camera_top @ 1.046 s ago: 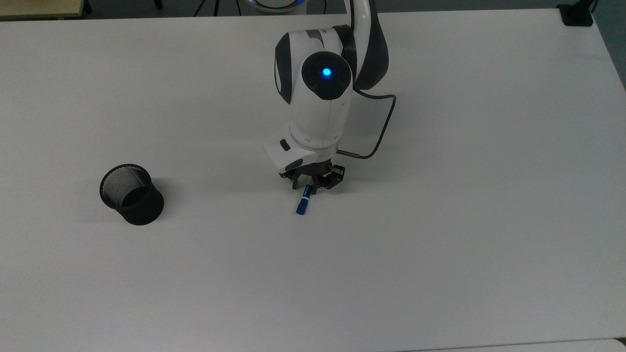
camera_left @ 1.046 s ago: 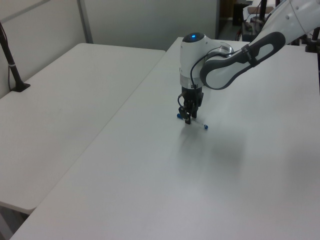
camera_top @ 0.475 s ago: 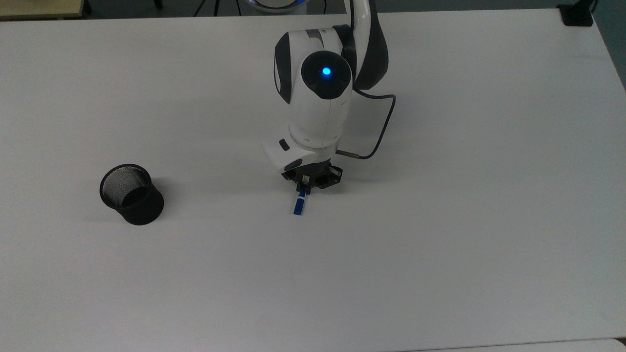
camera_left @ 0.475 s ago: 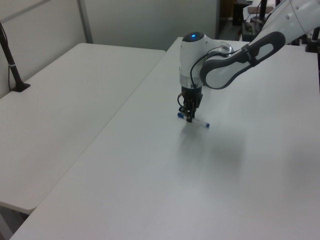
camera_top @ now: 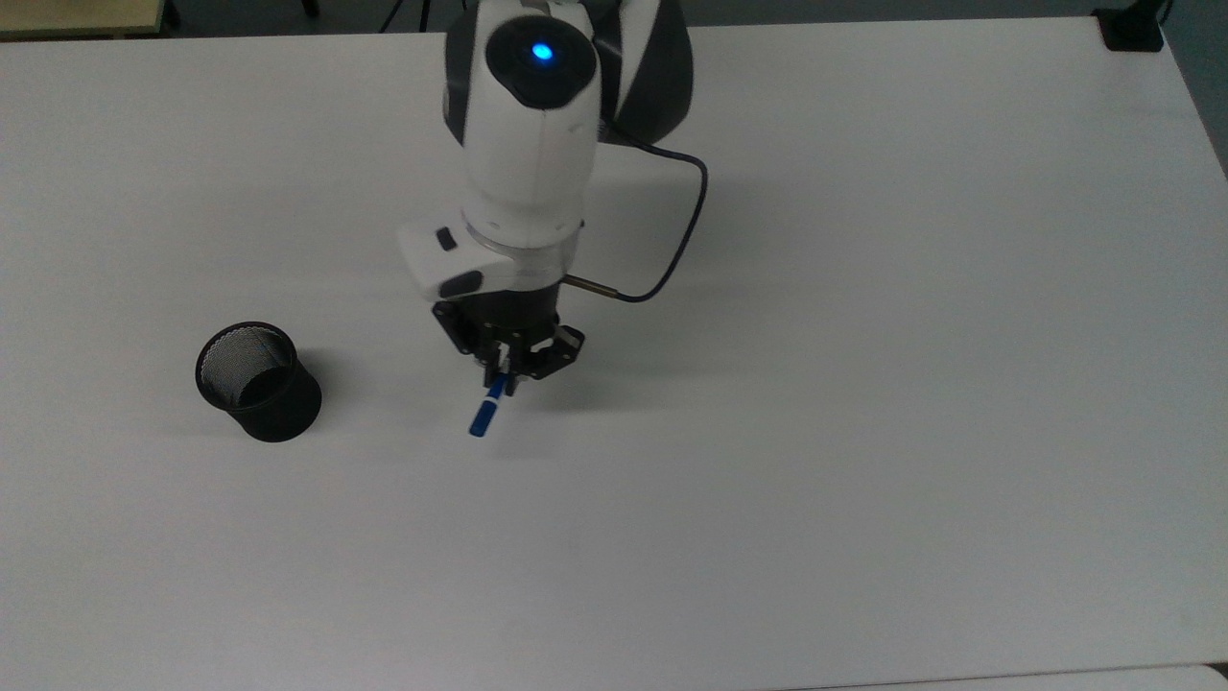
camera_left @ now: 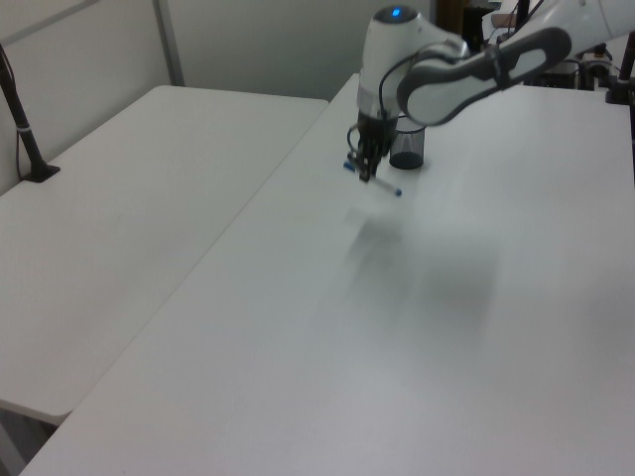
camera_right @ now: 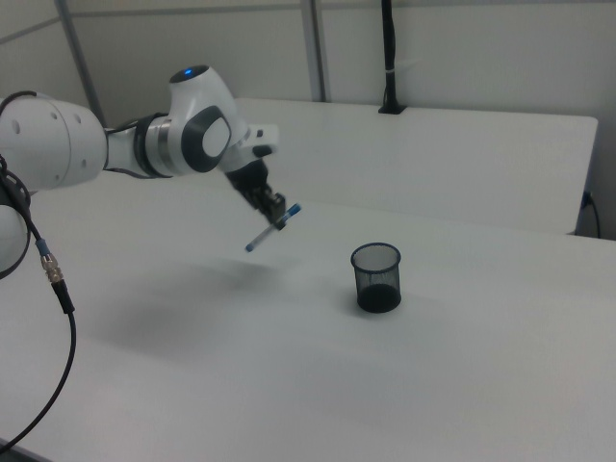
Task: Insert the marker
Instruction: 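Lift the marker and carry it over the black mesh cup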
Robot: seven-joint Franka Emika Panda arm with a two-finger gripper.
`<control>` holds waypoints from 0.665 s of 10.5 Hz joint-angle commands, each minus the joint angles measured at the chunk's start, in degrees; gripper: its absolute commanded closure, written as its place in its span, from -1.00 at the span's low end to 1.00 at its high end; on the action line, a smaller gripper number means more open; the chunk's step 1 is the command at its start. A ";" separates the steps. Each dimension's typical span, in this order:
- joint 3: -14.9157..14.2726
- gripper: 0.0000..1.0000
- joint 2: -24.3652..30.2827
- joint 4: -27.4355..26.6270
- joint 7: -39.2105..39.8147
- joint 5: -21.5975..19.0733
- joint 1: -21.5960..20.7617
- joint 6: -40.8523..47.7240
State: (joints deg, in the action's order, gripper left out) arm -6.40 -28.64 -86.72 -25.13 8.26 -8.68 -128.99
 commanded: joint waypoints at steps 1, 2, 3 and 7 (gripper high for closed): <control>0.07 0.66 4.37 -1.61 -0.80 2.55 6.54 -6.61; -0.19 0.66 5.17 -1.70 -0.80 4.21 8.57 -9.76; -0.89 0.66 5.52 -2.04 -0.80 4.48 10.07 -13.01; -6.34 0.65 5.00 -5.89 -0.80 4.66 11.14 -29.42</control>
State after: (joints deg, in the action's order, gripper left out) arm -10.61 -24.59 -87.49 -25.11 11.81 2.91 -148.14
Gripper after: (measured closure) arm 0.824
